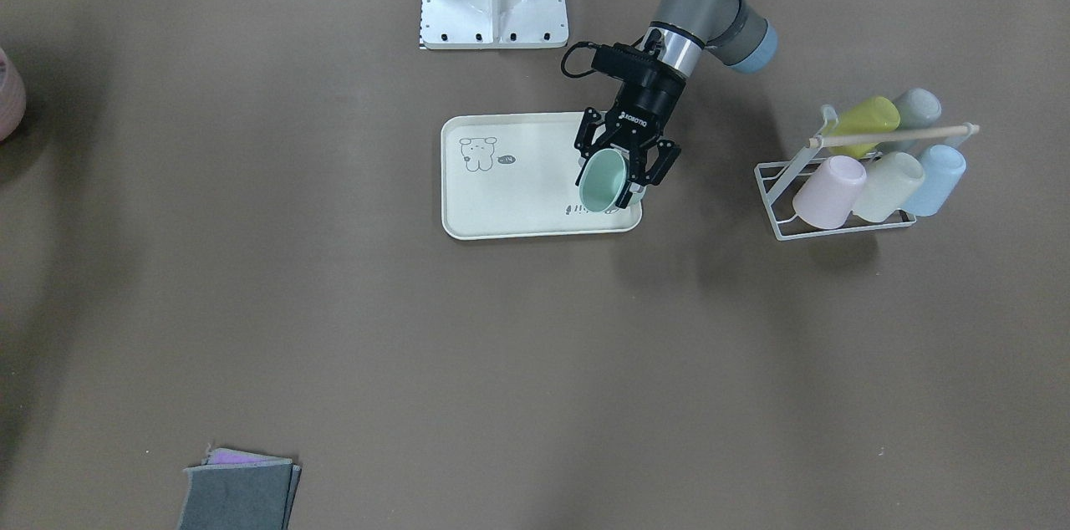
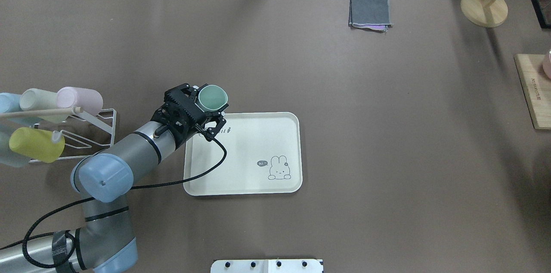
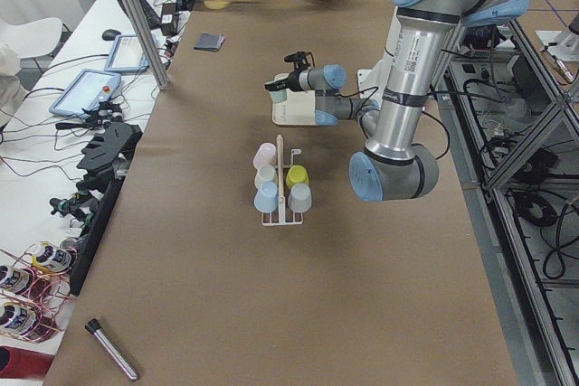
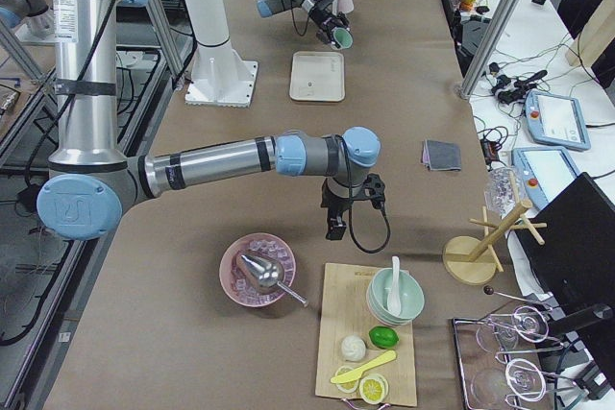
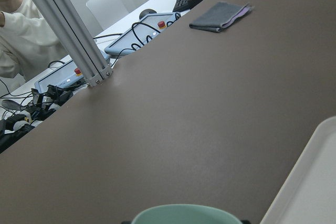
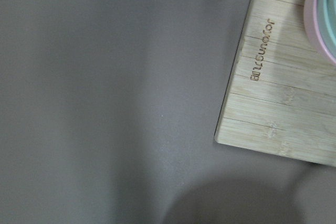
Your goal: Pick up and place green cup on tray
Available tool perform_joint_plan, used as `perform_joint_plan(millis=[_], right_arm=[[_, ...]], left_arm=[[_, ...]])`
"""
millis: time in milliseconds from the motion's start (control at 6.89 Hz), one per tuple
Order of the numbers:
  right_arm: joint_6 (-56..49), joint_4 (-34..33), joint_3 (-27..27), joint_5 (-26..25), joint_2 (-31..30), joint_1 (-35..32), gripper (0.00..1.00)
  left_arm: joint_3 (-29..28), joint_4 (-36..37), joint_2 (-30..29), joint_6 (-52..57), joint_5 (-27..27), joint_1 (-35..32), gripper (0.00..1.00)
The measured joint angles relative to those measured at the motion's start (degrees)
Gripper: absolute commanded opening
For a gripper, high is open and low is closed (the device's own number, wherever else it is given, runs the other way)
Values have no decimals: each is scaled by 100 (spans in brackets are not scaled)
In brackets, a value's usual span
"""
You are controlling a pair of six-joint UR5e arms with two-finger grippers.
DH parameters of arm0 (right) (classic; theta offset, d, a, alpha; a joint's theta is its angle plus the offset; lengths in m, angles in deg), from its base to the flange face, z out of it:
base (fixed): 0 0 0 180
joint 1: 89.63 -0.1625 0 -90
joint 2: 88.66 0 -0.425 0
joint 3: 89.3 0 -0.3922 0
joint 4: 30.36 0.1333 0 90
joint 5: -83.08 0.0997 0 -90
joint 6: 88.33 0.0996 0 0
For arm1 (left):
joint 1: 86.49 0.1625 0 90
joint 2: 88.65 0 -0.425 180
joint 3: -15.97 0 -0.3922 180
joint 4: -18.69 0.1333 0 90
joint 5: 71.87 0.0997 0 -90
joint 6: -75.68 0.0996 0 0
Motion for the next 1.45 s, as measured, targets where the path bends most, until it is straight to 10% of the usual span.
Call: perform_joint_plan(millis=[580,1451], right_arm=[[75,-17,-418,-9,39,-547,99],[82,-78,-938,-18,271,-1231,99]], left_arm=[[-1106,-1448,-408,-704,17,209,55],[-1315,-2119,-563,-1028,68,411,56]])
